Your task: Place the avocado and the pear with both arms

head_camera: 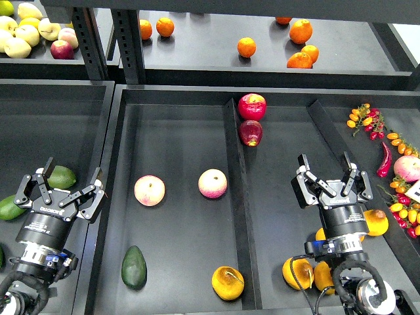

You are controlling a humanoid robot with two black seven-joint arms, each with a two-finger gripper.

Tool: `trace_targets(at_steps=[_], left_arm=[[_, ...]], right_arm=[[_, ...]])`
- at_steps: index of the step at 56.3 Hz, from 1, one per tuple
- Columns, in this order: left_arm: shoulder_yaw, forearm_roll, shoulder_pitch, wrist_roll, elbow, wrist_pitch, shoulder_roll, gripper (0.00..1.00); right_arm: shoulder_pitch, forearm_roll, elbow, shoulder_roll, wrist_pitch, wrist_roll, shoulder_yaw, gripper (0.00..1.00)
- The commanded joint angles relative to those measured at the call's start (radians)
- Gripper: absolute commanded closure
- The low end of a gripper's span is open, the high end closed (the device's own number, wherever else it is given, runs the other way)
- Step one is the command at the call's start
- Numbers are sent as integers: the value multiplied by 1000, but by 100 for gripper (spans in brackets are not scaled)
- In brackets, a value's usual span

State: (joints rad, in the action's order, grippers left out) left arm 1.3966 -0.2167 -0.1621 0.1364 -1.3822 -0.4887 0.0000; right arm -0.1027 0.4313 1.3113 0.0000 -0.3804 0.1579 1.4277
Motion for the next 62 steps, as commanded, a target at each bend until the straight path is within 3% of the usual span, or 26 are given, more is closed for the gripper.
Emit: trace_targets(at_steps=[1, 62], left_arm=[[1, -1, -2, -1, 0, 0, 0, 0], [4, 0, -14, 0, 0, 0, 0, 1]], right_arm=[[-2, 0, 0, 0, 0, -3, -10, 0], [-6, -2, 0, 0, -2, -4, -12, 0]])
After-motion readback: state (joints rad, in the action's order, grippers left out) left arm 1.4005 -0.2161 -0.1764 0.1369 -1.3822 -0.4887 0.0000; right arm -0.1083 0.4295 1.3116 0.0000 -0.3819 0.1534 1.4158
